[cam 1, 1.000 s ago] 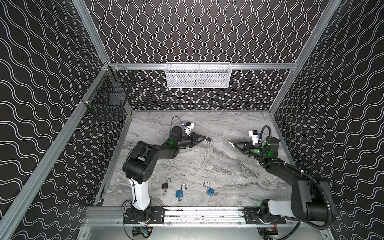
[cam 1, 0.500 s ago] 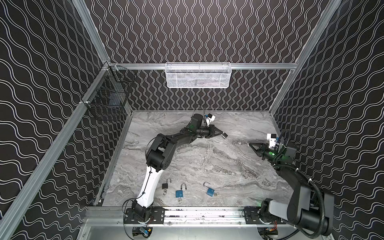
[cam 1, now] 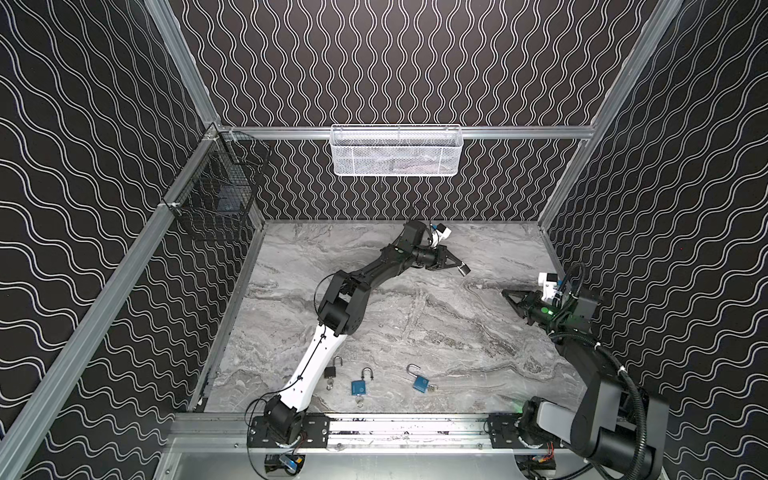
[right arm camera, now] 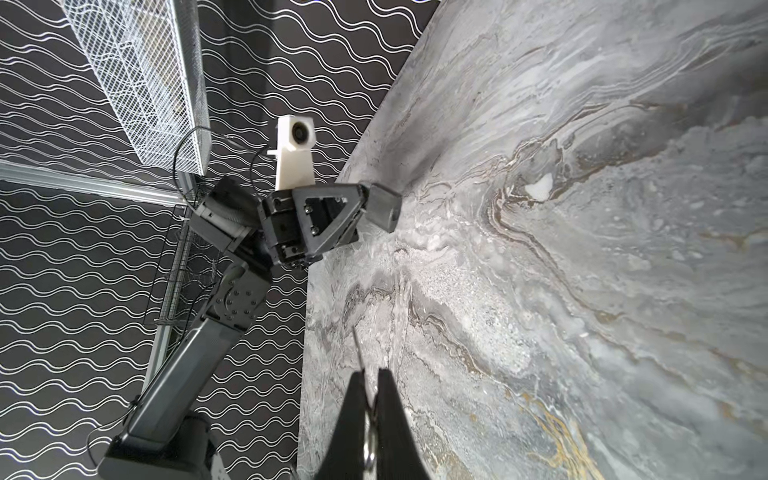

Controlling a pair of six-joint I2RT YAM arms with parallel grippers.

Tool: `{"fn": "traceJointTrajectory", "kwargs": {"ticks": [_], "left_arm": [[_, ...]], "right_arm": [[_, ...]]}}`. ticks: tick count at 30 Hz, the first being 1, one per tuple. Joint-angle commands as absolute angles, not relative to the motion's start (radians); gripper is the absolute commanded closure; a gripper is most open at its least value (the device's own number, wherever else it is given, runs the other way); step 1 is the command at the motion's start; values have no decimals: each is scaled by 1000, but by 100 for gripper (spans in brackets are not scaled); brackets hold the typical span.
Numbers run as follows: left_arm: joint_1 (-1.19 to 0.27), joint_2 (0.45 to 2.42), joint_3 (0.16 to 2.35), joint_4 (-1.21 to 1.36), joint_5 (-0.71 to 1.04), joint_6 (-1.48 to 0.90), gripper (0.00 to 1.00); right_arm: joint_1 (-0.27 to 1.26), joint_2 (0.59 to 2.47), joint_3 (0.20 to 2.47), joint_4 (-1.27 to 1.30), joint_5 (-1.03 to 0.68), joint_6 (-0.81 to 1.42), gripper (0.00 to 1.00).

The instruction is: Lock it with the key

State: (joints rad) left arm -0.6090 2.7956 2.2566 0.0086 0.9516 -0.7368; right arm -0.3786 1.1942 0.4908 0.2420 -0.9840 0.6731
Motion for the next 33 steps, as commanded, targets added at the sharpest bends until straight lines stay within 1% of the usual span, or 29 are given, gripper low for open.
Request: {"fn": "traceJointTrajectory", "kwargs": {"ticks": [1, 4, 11, 17, 23, 29, 33], "left_arm": [[-617, 2842, 2337, -42, 988, -724, 100], [-621, 2868, 2356, -18, 998, -748, 100], [-632, 2955, 2462, -97, 1027, -723, 100], [-631, 3015, 2506, -84, 1026, -749, 100], [-633, 3037, 2516, -76, 1016, -760, 100], [-635, 3040, 2538, -167, 982, -694, 100], [-635, 3060, 2563, -184, 983, -695, 100]], "right_arm": [[-379, 1178, 482, 228, -980, 657, 100], [-379, 1185, 480, 216, -973, 643, 100], [-379, 1206, 482, 205, -949, 626, 100], [-379, 1231, 483, 201, -946, 618, 100], [-379, 1246, 484, 202, -940, 617, 100], [-377, 1270, 491, 175, -905, 599, 100], [-375, 1293, 479, 209, -907, 622, 100]]}}
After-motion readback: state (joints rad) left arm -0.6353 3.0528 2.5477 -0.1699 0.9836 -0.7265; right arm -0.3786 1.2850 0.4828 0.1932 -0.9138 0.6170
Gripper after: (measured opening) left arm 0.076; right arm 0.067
